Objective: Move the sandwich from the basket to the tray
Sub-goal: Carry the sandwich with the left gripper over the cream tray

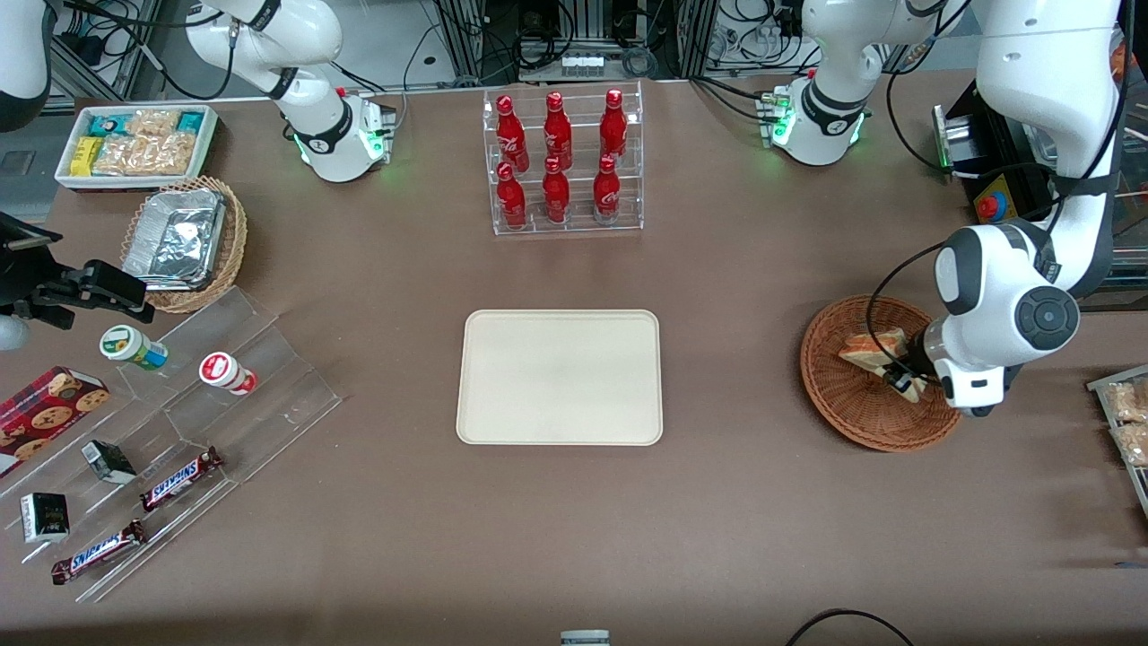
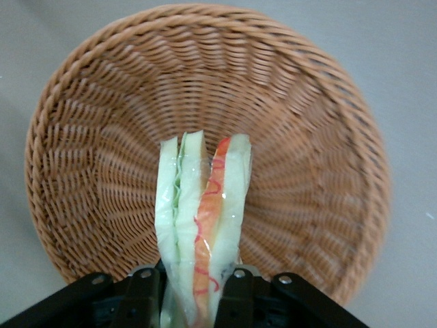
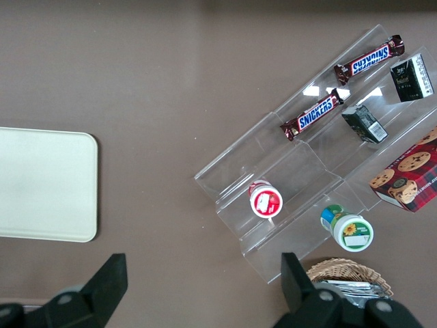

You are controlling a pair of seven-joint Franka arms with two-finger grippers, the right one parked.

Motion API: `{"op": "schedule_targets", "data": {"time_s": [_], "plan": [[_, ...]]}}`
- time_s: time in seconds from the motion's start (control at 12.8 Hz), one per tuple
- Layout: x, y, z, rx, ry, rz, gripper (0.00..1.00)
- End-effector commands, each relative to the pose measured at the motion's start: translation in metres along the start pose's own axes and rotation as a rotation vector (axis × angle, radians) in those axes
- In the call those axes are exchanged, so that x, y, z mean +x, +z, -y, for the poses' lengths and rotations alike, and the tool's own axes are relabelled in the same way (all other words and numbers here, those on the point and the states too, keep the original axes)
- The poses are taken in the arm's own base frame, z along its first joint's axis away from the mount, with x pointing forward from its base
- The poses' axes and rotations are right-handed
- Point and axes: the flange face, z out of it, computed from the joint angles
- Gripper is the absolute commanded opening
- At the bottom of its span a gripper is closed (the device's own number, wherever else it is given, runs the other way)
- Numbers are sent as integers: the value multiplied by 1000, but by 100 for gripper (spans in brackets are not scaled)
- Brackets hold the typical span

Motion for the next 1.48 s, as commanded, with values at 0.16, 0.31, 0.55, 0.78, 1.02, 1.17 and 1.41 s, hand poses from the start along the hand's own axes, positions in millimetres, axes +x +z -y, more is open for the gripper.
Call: {"op": "schedule_targets", "data": {"time_s": [0.16, 0.31, 0.55, 0.78, 1.02, 1.17, 1.41], "plan": [[-55, -28, -60, 4, 263, -34, 25], [-98, -38, -94, -8, 345, -55, 23], [-155, -40, -130, -17, 457, -72, 22], [-211, -20, -172, 4, 622, -75, 23], [-277, -10, -216, -26, 755, -59, 23], [-311, -8, -248, -71, 794, -44, 23], [-357, 12, -270, -108, 816, -23, 23]]}}
